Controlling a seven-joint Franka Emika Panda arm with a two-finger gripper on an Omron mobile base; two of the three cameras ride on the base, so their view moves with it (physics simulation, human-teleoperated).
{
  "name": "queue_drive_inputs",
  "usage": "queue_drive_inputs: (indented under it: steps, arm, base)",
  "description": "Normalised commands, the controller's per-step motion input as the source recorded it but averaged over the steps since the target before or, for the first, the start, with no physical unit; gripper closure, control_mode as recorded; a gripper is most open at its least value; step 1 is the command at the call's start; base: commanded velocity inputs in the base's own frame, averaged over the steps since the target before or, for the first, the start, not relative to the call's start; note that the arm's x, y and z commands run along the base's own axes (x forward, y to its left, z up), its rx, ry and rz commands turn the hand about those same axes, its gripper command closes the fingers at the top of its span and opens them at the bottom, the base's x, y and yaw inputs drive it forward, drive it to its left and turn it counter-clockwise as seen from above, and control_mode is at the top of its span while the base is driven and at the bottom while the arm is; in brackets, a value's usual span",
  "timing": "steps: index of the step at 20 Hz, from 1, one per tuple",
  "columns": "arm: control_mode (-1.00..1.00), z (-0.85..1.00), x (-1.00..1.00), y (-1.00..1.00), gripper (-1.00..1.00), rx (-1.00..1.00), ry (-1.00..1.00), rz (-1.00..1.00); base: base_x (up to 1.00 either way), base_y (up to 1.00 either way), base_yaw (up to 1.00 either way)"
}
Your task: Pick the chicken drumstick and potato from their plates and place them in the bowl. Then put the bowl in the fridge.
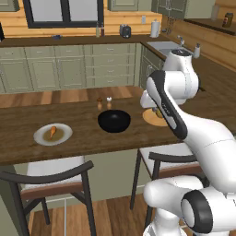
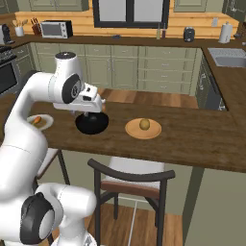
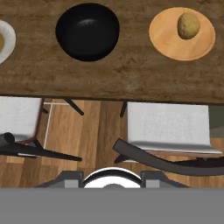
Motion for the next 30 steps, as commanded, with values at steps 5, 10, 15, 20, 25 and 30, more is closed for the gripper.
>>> queue_drive_inputs:
  steps: [5, 10, 15, 20, 25, 30]
  arm:
    - [-1.00, -0.06, -0.45, -0.07, -1.00, 0.00, -0.02, 0.00]
    - [-1.00, -0.17, 0.09, -0.62, -1.00, -0.01, 0.12, 0.00]
    - [-1.00, -0.12, 0.66, -0.93, -1.00, 0.00, 0.20, 0.00]
    - [-1.00, -0.23, 0.86, -0.76, -1.00, 0.00, 0.19, 0.00]
    - [-1.00, -0.35, 0.60, -0.40, -1.00, 0.00, 0.01, 0.00]
    - [-1.00, -0.51, 0.49, -0.03, -1.00, 0.00, -0.06, 0.00]
  base:
    - [0.00, 0.00, 0.00]
    - [0.00, 0.00, 0.00]
    - [0.00, 0.00, 0.00]
    - [0.00, 0.00, 0.00]
    - [0.00, 0.00, 0.00]
    - [0.00, 0.00, 0.00]
